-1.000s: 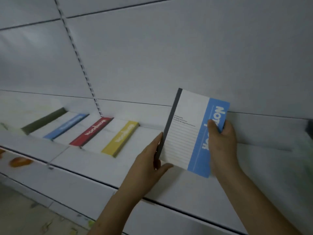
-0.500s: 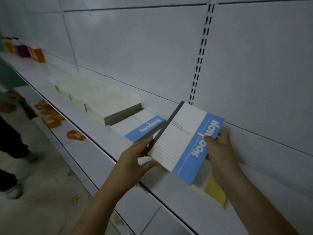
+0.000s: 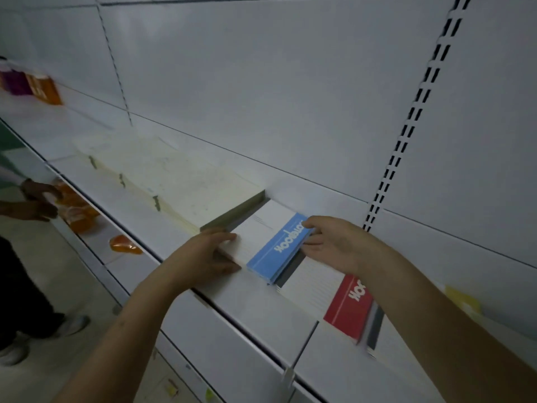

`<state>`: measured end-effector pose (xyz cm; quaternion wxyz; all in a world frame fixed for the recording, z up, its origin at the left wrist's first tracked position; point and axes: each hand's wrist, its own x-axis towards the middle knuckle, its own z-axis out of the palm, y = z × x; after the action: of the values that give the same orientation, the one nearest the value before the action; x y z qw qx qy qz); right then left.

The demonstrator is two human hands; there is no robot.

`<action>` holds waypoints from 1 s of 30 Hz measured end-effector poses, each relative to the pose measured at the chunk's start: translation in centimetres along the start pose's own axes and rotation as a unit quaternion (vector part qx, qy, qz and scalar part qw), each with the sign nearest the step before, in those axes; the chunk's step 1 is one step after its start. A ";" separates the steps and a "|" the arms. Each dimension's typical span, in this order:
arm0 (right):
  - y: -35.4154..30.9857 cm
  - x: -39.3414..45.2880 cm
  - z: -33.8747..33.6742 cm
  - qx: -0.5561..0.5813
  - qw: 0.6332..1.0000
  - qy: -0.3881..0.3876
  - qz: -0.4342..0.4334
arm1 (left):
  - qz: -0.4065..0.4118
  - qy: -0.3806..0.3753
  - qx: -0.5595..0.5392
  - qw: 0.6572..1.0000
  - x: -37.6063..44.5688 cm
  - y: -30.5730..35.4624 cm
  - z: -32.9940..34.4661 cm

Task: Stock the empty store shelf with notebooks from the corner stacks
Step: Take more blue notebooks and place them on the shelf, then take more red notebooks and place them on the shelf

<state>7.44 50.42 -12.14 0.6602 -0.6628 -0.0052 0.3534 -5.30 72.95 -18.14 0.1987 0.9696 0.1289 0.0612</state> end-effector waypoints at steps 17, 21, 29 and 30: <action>-1.9 0.2 2.3 0.083 0.991 -0.054 0.089 | 0.021 -0.085 0.035 0.996 3.3 0.8 -1.7; -1.6 0.6 2.9 0.077 0.994 -0.029 0.069 | 0.023 -0.089 0.032 0.995 3.4 1.2 -1.8; -1.7 -1.5 1.7 -0.005 1.000 0.020 -0.008 | 0.098 -0.028 0.050 0.994 1.0 4.6 -3.5; -2.0 -2.0 1.1 -0.016 0.998 0.040 -0.047 | 0.125 0.010 0.029 0.992 0.3 6.0 -3.5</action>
<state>6.37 50.65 -9.33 0.6650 -0.6861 -0.0155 0.2946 -4.22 69.01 -12.55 0.1599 0.9828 0.0107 0.0918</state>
